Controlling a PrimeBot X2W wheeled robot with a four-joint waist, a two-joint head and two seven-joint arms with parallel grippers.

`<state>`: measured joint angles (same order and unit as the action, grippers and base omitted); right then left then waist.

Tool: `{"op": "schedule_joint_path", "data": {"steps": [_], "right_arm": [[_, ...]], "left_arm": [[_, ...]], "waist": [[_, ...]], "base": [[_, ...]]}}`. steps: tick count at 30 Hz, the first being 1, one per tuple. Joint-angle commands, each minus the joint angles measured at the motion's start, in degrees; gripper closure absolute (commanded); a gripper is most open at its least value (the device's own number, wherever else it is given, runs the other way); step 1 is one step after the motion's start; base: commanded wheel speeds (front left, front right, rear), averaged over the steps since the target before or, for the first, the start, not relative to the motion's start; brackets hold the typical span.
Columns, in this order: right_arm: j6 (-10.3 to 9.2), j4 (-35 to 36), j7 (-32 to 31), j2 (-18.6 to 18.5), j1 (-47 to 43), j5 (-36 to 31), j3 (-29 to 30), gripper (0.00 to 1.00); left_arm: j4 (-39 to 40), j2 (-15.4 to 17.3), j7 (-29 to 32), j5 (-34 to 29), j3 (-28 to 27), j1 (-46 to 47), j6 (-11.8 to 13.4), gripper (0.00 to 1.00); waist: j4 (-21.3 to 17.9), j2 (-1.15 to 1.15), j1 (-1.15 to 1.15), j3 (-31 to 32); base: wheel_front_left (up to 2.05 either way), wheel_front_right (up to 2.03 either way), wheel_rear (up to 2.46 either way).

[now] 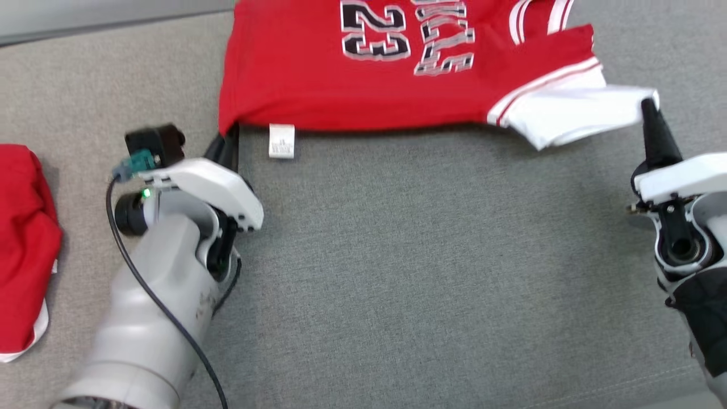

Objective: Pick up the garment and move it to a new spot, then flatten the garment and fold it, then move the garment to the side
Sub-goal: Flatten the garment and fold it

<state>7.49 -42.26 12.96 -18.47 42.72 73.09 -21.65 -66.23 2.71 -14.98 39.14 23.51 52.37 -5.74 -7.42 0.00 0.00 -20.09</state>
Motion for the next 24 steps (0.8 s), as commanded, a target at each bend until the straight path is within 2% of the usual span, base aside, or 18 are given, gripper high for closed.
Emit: {"op": "schedule_joint_path", "data": {"steps": [1, 14, 24], "right_arm": [[0.0, -0.44, 0.19, -0.43, -1.73, 0.93, -0.7, 1.0], [0.0, -2.09, 0.11, -2.06, -8.74, 4.89, -3.81, 1.0], [0.0, -3.83, 0.18, -2.76, -13.24, 8.28, -3.62, 1.0]], "left_arm": [[1.09, 0.34, -0.24, 0.58, 0.29, -2.33, 0.04, 1.0], [7.16, 0.37, -0.25, 1.13, 2.0, -16.0, 1.36, 1.0], [13.51, 0.4, -0.26, 2.91, -0.35, -24.61, 1.44, 1.0]], "waist": [[-0.1, 0.0, 0.0, 2.29], [0.3, 0.0, 0.0, 8.82], [0.62, 0.0, 0.0, 11.31]], "base": [[0.0, 0.0, 0.0], [0.0, 0.0, 0.0], [0.0, 0.0, 0.0]]}}
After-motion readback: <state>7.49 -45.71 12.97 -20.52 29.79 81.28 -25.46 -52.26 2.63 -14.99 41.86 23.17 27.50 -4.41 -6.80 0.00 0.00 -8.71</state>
